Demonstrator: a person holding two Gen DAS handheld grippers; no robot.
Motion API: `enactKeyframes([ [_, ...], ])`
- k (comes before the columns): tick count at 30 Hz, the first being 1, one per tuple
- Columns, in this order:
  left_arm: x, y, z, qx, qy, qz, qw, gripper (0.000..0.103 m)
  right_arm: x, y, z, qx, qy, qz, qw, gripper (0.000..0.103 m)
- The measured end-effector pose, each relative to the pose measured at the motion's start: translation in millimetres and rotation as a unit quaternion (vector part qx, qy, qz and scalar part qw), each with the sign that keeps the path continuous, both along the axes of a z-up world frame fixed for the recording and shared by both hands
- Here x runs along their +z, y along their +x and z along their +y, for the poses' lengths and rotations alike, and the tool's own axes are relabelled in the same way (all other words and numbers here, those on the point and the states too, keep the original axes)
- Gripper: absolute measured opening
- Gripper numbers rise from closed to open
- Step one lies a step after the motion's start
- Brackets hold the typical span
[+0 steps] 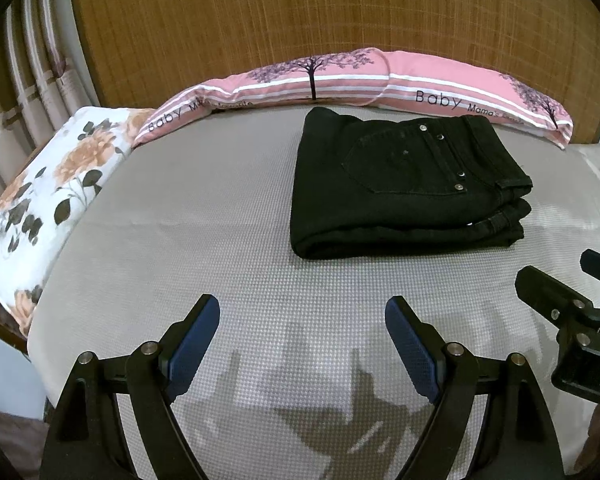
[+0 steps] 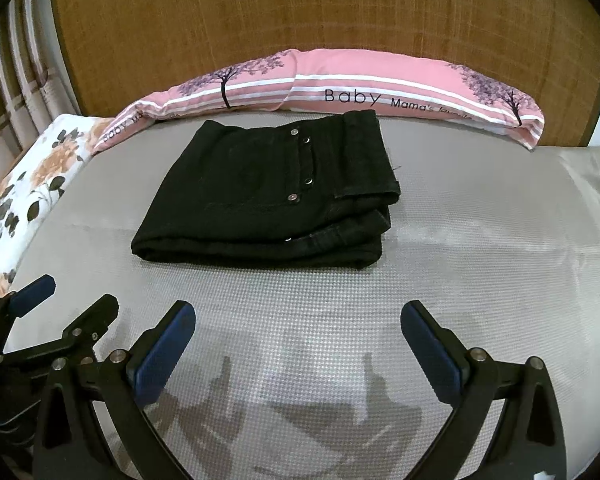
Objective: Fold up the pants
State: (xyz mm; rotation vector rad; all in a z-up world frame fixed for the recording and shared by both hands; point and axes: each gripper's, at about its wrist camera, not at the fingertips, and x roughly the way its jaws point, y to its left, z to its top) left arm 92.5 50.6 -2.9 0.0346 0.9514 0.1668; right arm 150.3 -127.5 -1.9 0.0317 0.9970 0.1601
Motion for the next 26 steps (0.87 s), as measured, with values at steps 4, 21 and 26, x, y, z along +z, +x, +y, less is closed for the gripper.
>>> enactKeyframes([
  [4, -1.2, 0.7, 0.5, 0.001, -0.001, 0.001, 1.0000, 0.085, -1.3, 0.5, 0.0, 0.000, 0.000, 0.003, 1.000, 0.102],
  [21, -1.9, 0.2, 4.1, 0.002, -0.008, 0.005, 1.0000, 0.085, -2.4, -2.5, 7.3, 0.008, -0.011, 0.003, 1.000, 0.102],
  [26, -2.1, 1.9, 5.8, -0.003, -0.014, 0.007, 0.9999, 0.085, -2.8, -1.8, 5.3, 0.006, -0.009, 0.004, 1.000, 0.102],
])
